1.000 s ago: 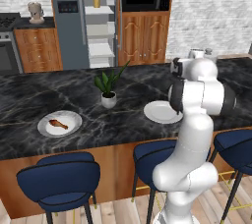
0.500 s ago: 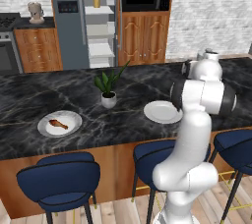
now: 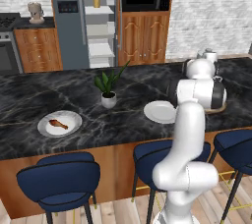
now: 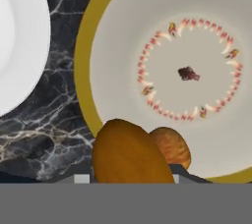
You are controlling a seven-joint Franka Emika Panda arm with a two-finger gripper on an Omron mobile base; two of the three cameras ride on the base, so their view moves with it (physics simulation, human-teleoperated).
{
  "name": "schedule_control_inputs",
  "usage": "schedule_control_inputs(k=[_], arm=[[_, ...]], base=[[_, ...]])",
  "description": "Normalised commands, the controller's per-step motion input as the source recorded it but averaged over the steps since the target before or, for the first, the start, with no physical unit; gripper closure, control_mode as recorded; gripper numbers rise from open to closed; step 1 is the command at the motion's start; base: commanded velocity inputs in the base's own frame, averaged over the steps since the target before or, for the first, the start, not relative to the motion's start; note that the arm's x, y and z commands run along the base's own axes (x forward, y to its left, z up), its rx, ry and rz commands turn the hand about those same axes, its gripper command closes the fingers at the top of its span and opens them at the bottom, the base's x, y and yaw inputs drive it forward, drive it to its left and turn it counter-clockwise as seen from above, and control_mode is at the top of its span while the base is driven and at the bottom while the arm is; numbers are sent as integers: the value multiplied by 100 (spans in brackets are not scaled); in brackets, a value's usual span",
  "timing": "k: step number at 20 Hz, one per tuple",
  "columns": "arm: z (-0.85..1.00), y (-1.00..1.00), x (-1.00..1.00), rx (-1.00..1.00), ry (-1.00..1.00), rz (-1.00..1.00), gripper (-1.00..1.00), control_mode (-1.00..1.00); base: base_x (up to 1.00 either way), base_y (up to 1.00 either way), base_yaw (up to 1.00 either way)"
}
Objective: Pick the chicken drumstick and mushroom from their plates and place them in the bowl. Then put the bowl in the fridge.
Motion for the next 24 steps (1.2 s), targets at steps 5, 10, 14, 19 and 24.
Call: schedule_control_inputs(k=[5, 10, 14, 19, 24], arm=[[-16, -10, 32, 4, 9, 4, 100, -100], [-15, -9, 13, 6, 4, 9, 100, -100], [-33, 0, -1, 2, 0, 9, 100, -100], [-33, 2, -9, 1, 0, 8, 100, -100], [-29, 5, -4, 0, 0, 6, 100, -100]], base=[[0, 0, 0], [0, 0, 0], [0, 0, 0], [0, 0, 0], [0, 0, 0]])
